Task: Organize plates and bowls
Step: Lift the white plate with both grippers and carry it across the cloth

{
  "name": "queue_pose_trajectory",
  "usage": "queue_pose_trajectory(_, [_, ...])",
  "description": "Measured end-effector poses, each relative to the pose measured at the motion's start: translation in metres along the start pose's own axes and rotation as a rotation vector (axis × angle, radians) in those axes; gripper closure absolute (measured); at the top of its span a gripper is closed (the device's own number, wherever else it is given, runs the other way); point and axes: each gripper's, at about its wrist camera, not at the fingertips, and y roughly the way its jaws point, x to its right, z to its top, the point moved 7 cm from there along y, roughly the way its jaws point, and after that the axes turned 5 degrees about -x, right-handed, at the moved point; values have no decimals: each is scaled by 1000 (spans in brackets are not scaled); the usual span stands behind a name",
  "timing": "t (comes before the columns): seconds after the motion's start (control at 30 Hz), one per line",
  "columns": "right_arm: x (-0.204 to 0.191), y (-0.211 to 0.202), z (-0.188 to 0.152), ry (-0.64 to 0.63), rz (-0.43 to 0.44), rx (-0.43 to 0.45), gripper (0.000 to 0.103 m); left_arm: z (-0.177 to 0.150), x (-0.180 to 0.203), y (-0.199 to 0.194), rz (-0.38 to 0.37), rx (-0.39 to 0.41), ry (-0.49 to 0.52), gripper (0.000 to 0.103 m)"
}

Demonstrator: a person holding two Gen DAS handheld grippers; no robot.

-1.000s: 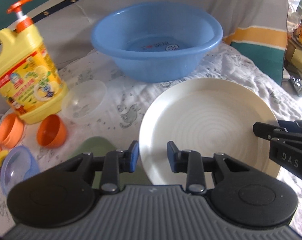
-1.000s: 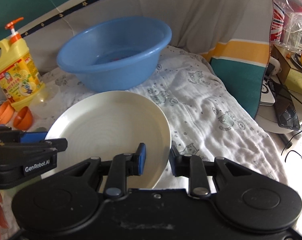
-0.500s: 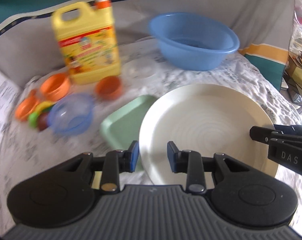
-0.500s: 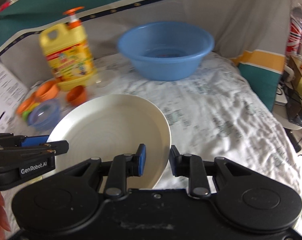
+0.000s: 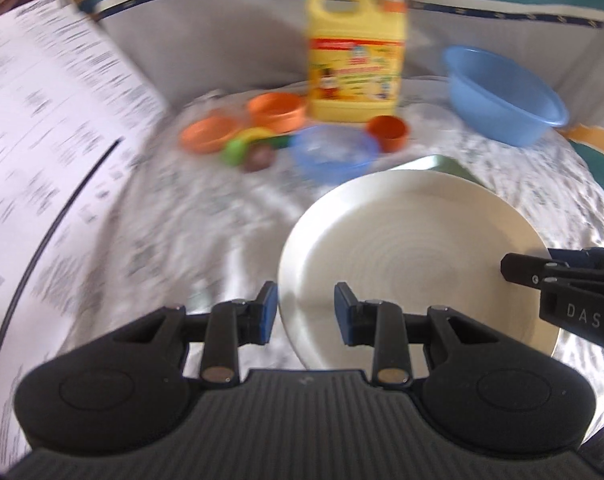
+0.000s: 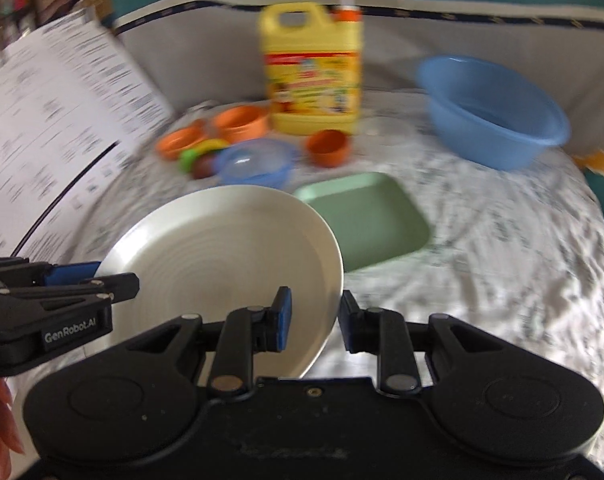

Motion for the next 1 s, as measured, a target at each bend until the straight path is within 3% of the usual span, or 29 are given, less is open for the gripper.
queue_pose_trajectory(0.3, [-107,8,-12,-197,49,-25,77,-51,-95,-7,61,-24,-154,73])
queue_pose_trajectory(0.5, [-147,21,-38,-239,75,-82,77,-75,-127,0,70,-43,-189,73])
queue_pose_trajectory(1.0, [-138,54,-56,-244,55,-178,77,-98,-126,37,40,-107,-159,73])
